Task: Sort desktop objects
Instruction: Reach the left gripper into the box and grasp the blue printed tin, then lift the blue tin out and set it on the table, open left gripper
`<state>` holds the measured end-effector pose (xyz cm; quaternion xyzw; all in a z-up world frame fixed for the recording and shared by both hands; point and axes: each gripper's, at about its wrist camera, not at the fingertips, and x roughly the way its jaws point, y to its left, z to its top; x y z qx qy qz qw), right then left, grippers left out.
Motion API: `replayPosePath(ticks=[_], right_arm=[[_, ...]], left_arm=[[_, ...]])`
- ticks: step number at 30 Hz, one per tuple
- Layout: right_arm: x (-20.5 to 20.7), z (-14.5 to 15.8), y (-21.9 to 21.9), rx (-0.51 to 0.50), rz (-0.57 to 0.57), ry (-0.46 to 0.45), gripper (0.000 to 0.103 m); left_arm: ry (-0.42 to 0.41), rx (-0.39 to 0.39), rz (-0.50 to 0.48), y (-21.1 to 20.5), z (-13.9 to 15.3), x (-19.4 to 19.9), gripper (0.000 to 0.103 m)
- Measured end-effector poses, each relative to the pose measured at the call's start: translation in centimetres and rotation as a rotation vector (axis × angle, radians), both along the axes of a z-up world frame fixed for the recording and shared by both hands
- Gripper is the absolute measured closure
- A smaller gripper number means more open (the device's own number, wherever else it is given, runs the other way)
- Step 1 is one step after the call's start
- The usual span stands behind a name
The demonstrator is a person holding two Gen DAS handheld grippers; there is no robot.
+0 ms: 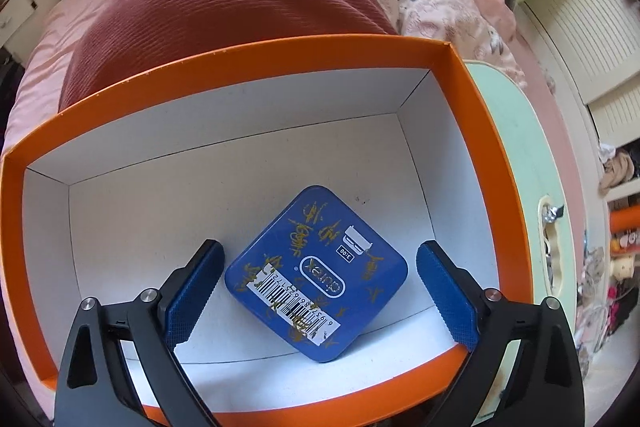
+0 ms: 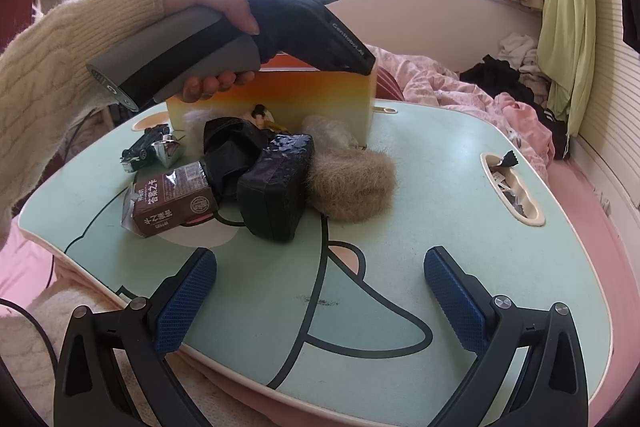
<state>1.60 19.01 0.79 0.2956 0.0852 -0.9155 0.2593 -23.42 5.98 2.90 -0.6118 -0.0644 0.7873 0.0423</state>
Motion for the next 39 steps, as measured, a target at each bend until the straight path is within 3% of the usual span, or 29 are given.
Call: replayPosePath(ticks=[3, 7, 16, 23, 31, 35, 39], right_arm=[[0.0, 0.0, 0.0, 0.000, 0.000, 0.000, 0.000], [0.0, 0.0, 0.0, -0.001, 0.000, 0.000, 0.000], [0.0, 0.0, 0.0, -0.001, 0.000, 0.000, 0.000], [0.0, -0.1, 0.0, -0.001, 0.000, 0.001, 0.000], [0.0, -0.1, 0.1, -0.001, 0.000, 0.001, 0.000], [0.0, -0.2, 0.1, -0.001, 0.000, 0.001, 0.000], [0.0, -0.2, 0.1, 0.000, 0.000, 0.001, 0.000]], left_arm=[[0.001, 0.001, 0.007, -0.2, -0.1, 0.2, 0.007], [-0.001, 0.012, -0.009, 0.0, 0.0, 0.4, 0.017], [-0.020, 0.014, -0.034, -1.5, 0.1, 0.7, 0.017], [0.003, 0.018, 0.017, -2.9, 0.2, 0.7, 0.018], [0.124, 0.074, 0.048, -4.9, 4.1, 1.8, 0.018], [0.253, 0.143, -0.021, -5.5, 7.7, 6.4, 0.018], [0.333, 0.214, -0.116, -6.1, 8.4, 12.6, 0.018]])
